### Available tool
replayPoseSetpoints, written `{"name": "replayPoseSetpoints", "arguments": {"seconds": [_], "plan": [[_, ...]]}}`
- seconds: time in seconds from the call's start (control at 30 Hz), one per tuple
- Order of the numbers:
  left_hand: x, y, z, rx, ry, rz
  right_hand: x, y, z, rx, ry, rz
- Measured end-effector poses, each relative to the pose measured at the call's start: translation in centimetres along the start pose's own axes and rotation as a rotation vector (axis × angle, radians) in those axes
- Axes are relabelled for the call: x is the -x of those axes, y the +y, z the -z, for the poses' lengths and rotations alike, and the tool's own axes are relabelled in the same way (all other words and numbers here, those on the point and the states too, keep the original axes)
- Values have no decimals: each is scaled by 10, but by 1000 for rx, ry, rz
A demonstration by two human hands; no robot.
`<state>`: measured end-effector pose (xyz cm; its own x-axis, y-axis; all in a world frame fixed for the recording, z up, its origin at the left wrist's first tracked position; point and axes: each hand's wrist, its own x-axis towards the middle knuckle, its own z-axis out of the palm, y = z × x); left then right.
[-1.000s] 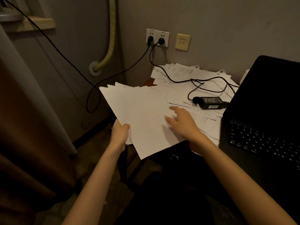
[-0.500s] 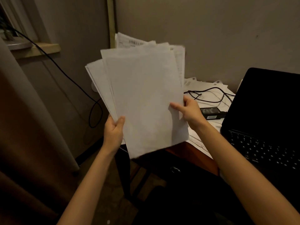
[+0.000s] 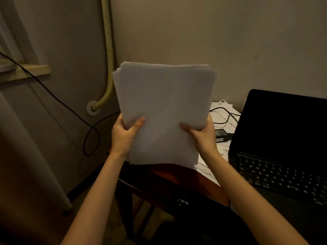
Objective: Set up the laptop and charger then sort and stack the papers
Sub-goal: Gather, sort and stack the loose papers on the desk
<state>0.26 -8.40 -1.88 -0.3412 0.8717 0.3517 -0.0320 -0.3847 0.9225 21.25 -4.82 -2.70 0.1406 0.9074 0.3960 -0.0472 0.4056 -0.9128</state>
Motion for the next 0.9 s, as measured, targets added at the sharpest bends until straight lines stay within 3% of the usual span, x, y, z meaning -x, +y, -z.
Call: {"name": "replayPoseSetpoints", "arguments": {"seconds": [0.13, 0.3, 0.4, 0.53, 0.63, 0.8, 0.9], "plan": [[-2, 11, -5, -34, -8, 3, 1, 1, -4, -10, 1, -52], [-10, 13, -6, -28, 57, -26, -6, -9, -10, -43, -12, 12], [-5, -7, 4, -6, 94, 67, 2, 5, -5, -27, -52, -15], [21, -47, 13, -26, 56, 226, 37, 51, 5, -21, -126, -191], [35, -61, 16, -49, 29, 263, 48, 60, 5, 50, -130, -262], [42, -63, 24, -88, 68, 237, 31, 47, -5, 158, -109, -202], [42, -67, 32, -125, 99, 254, 24, 49, -15, 257, -181, -195]]}}
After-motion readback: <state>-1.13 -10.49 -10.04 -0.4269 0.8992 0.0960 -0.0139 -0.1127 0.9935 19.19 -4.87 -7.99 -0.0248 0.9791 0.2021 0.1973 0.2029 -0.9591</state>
